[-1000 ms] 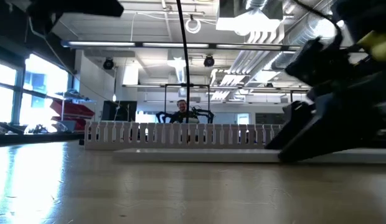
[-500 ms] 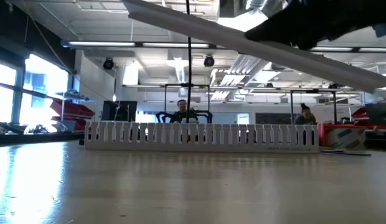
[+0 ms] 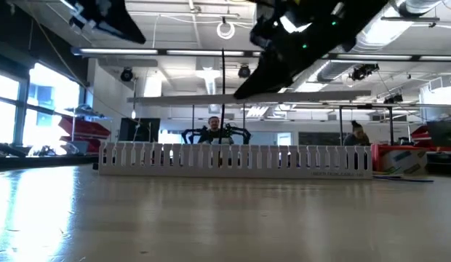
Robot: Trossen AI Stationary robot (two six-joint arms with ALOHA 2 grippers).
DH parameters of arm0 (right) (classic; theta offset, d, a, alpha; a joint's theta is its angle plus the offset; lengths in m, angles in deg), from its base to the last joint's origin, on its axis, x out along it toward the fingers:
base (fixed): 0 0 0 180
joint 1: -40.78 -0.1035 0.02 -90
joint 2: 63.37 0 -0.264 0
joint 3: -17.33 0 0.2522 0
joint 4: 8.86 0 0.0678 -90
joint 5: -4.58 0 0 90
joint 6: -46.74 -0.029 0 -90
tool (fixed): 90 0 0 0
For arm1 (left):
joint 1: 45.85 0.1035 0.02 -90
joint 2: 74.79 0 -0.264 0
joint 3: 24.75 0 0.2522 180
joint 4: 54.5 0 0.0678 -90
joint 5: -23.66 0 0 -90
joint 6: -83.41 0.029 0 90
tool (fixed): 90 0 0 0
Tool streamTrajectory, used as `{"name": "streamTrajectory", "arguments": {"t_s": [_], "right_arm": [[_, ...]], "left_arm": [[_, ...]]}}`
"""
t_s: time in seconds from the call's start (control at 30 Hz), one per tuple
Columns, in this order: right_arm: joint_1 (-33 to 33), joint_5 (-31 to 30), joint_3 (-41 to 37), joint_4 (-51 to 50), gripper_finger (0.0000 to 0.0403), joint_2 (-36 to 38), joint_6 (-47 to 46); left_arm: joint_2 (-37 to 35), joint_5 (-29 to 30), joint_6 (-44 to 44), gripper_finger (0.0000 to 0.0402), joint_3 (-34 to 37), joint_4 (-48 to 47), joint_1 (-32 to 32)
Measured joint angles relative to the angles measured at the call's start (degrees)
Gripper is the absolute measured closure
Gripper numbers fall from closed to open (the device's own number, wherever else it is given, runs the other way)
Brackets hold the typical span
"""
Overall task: Ziptie cables
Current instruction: Close the white cable duct
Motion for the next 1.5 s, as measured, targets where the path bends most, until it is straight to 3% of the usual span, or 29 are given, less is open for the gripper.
{"name": "streamTrajectory", "arguments": {"t_s": [0.13, 0.27, 0.4, 0.87, 1.13, 1.3, 1.4, 1.5], "right_arm": [[1.1, 5.0, 3.8, -0.7, 0.0189, -7.6, 0.8], [1.1, 6.2, 7.6, -1.9, 0.0189, -10.7, 0.5], [0.8, 7.4, 8.2, -2.8, 0.0189, -11.2, -0.6], [-4.0, -1.1, 7.5, -3.9, 0.0189, -12.0, -1.5], [-1.0, 3.0, 7.5, -2.5, 0.0189, -10.9, -2.7], [0.5, 8.0, 7.6, -5.0, 0.0189, -10.8, -3.3], [0.5, 8.3, 7.6, -5.2, 0.0189, -10.8, -3.4], [0.5, 8.6, 7.6, -4.4, 0.0189, -10.8, -4.0]], "left_arm": [[0.0, -2.7, -0.1, 0.0401, 3.3, 0.6, 3.3], [0.0, -5.9, -1.6, 0.0401, 5.1, 0.7, 4.7], [0.0, -10.6, -3.8, 0.0401, 5.3, 1.0, 3.7], [3.0, -9.0, -11.6, 0.0401, 6.1, 5.3, -4.1], [5.1, -9.8, -15.6, 0.0401, 6.7, 5.4, -4.6], [5.2, -13.7, -15.2, 0.0401, 6.7, 4.4, -4.2], [5.3, -18.0, -16.0, 0.0402, 6.7, 1.6, -3.5], [5.3, -18.2, -17.4, 0.0402, 6.7, -1.5, -2.6]]}}
